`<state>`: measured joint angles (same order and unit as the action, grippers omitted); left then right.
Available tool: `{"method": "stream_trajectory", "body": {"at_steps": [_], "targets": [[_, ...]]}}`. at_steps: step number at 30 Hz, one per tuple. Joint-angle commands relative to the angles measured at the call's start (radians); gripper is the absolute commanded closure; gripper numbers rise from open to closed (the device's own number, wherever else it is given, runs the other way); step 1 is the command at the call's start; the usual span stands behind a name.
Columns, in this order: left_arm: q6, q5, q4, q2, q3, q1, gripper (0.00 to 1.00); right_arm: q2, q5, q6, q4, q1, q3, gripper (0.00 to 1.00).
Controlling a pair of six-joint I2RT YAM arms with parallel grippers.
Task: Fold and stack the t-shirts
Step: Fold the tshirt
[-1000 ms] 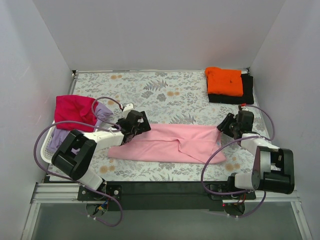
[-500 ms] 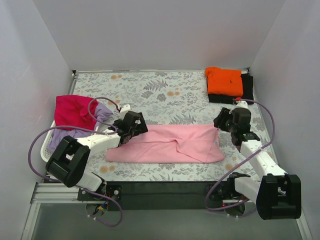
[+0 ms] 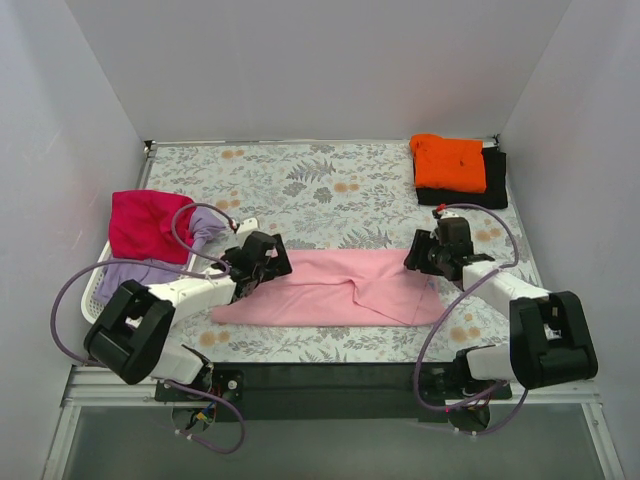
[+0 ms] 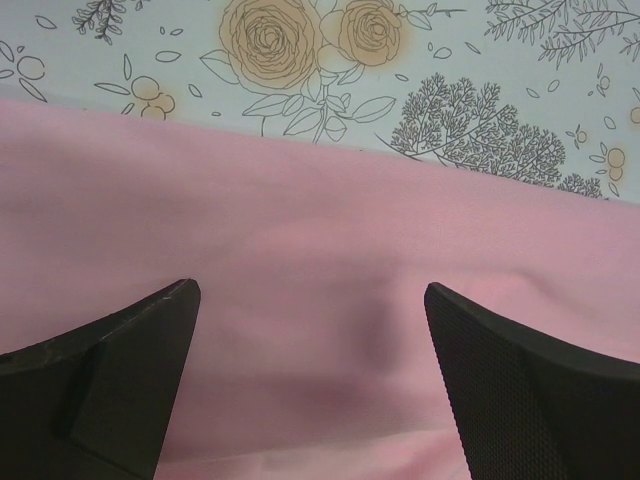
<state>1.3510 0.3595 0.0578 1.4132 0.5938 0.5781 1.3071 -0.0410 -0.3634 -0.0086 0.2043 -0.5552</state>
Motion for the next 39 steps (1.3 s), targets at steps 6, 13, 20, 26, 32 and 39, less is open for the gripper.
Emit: {"method": "stream_trajectory", "body": {"at_steps": [6,13,20,26,32,39], "targets": [[0.020,-0.050,0.013,-0.135,-0.106,0.003,0.12,0.219,-0.005,-0.031,0.102,0.021,-0.118,0.52],[0.026,-0.128,0.036,-0.200,-0.167,0.008,0.12,0.479,0.012,-0.054,0.133,0.076,-0.307,0.53],[0.068,-0.215,0.039,-0.246,-0.227,0.012,0.13,0.691,0.071,-0.003,0.033,0.096,-0.668,0.53],[0.066,-0.341,0.014,-0.299,-0.281,0.022,0.14,0.909,0.070,0.075,-0.076,0.096,-1.047,0.52],[0.057,-0.516,-0.085,-0.300,-0.324,0.043,0.17,1.084,-0.026,0.124,-0.148,0.106,-1.319,0.52],[0.048,-0.528,-0.078,-0.406,-0.301,0.088,0.17,1.065,-0.094,0.153,-0.156,0.119,-1.430,0.51]]}}
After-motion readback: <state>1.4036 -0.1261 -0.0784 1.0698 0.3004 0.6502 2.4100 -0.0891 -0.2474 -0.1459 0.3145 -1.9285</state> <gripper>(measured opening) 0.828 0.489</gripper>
